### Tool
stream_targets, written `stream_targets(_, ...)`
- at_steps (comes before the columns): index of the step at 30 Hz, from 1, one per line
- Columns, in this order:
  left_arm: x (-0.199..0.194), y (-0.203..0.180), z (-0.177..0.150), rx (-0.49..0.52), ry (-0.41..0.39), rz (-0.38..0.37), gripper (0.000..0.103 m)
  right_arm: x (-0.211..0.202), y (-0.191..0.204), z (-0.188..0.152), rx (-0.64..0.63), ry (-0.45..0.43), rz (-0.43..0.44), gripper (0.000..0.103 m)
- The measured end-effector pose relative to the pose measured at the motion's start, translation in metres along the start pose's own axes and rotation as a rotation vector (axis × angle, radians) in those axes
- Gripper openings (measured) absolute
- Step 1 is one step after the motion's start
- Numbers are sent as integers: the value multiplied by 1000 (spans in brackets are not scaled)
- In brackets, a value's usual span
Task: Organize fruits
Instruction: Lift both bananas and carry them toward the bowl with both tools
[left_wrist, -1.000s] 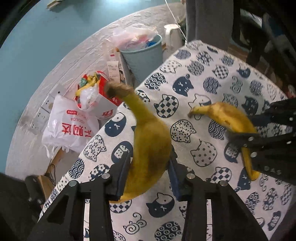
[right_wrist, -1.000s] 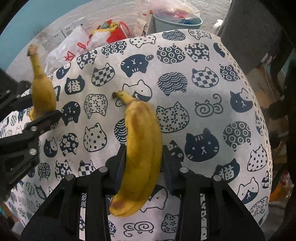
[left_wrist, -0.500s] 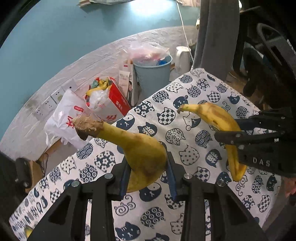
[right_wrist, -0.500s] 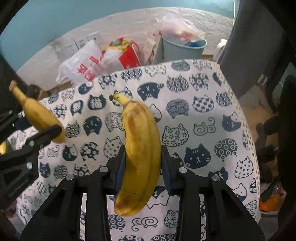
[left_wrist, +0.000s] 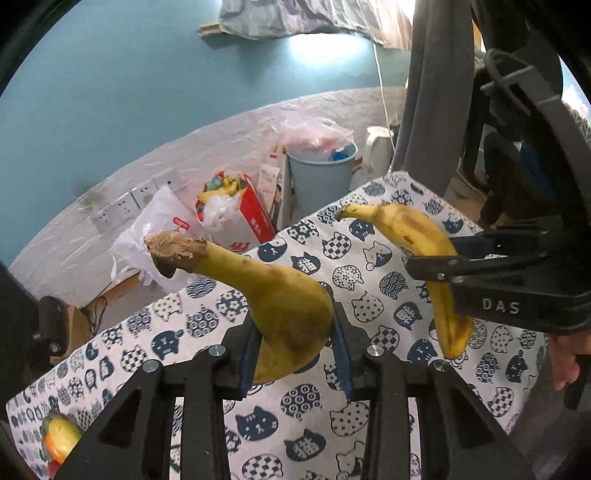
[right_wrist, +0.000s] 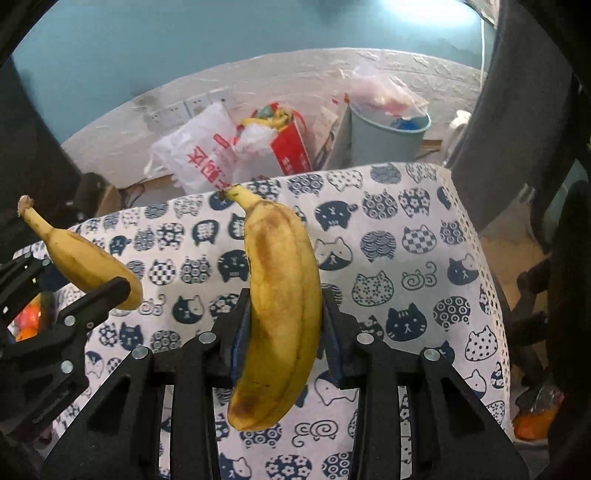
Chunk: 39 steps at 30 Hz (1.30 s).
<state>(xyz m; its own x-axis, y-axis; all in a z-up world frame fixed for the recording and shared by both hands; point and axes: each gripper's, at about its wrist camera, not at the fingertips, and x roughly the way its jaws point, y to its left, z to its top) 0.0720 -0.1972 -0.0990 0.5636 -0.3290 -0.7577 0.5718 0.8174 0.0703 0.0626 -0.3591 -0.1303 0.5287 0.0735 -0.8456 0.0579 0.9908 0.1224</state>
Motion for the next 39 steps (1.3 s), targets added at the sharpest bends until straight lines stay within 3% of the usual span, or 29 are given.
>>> stream_targets(13, -68, 32, -29, -77, -27, 69, 36, -34, 47, 3, -80, -56, 81, 33)
stream_targets(29, -140, 94, -86, -240, -42, 143, 36, -65, 153, 3, -246, -106, 200, 33)
stream_targets(39, -172, 134, -127, -330, -32, 205, 36, -67, 212, -2, -311, -93, 272, 33)
